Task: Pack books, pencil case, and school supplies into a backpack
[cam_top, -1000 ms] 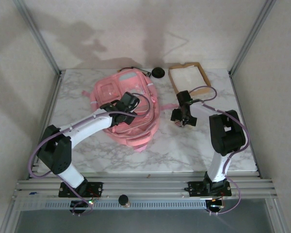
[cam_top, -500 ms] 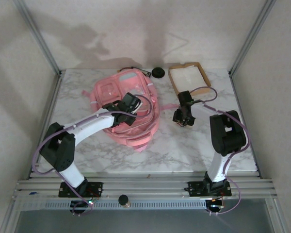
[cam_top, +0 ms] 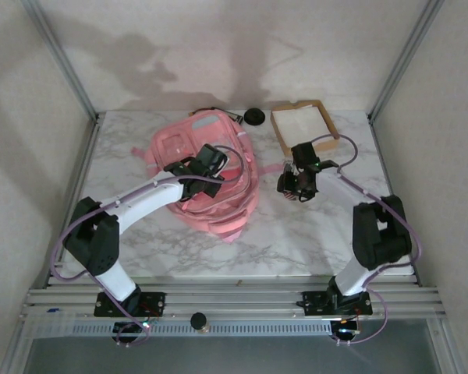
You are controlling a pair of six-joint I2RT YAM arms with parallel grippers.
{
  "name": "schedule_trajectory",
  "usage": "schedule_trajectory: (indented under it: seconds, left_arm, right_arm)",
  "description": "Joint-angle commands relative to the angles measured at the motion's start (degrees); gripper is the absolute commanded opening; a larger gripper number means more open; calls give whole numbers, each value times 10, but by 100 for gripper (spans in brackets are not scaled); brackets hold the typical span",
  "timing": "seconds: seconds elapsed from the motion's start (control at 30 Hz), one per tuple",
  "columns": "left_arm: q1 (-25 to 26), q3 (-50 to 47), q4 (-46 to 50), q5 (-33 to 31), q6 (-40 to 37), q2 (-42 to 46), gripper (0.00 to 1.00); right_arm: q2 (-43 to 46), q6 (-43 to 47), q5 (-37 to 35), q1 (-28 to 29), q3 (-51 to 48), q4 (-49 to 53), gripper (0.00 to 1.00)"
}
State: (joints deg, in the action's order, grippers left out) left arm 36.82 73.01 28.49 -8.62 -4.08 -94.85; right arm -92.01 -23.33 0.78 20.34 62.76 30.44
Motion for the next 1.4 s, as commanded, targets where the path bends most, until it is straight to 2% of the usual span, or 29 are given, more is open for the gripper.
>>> schedule_trajectory:
  seconds: [0.0,0.1,0.17,0.27,0.37,0.53,0.6,0.67,0.7,0.73,0.87,1.0,1.07,1.2,1.37]
  left_arm:
    - [19,41,-6,-5,76,28,0]
    - [32,63,-1,-12,118,30,0]
    - [34,76,-3,-24,151,34,0]
    - [35,81,-22,-7,183,44,0]
    - [36,82,-34,6,195,49,0]
    - [36,62,-58,44,197,63,0]
    - [36,59,-65,59,210,62,0]
    - [37,52,-77,83,222,60,0]
    - [38,50,-78,81,232,59,0]
    - [38,46,-81,80,240,59,0]
    - [34,37,-76,51,270,63,0]
    - [30,27,-91,56,293,70,0]
    - [28,23,-102,67,304,70,0]
    - [28,27,-106,85,318,62,0]
    - [30,28,-114,107,340,58,0]
  right_arm:
    - [56,14,53,39,19,49,35]
    - [70,12,111,78,45,68,35]
    - [57,18,115,112,74,94,35]
    - [25,33,122,150,116,121,35]
    - [-3,48,161,159,144,129,35]
    - [-69,70,158,162,221,164,39]
    - [-104,64,160,163,257,171,44]
    - [-151,52,131,162,309,189,50]
    - [-167,45,122,162,323,189,51]
    - [-180,36,125,162,330,179,56]
    - [-150,6,205,158,261,80,79]
    - [-84,-18,257,138,191,18,90]
    - [-60,-27,291,120,146,2,88]
    - [-21,-67,358,88,32,-64,71]
    - [-25,-108,391,99,10,-113,56]
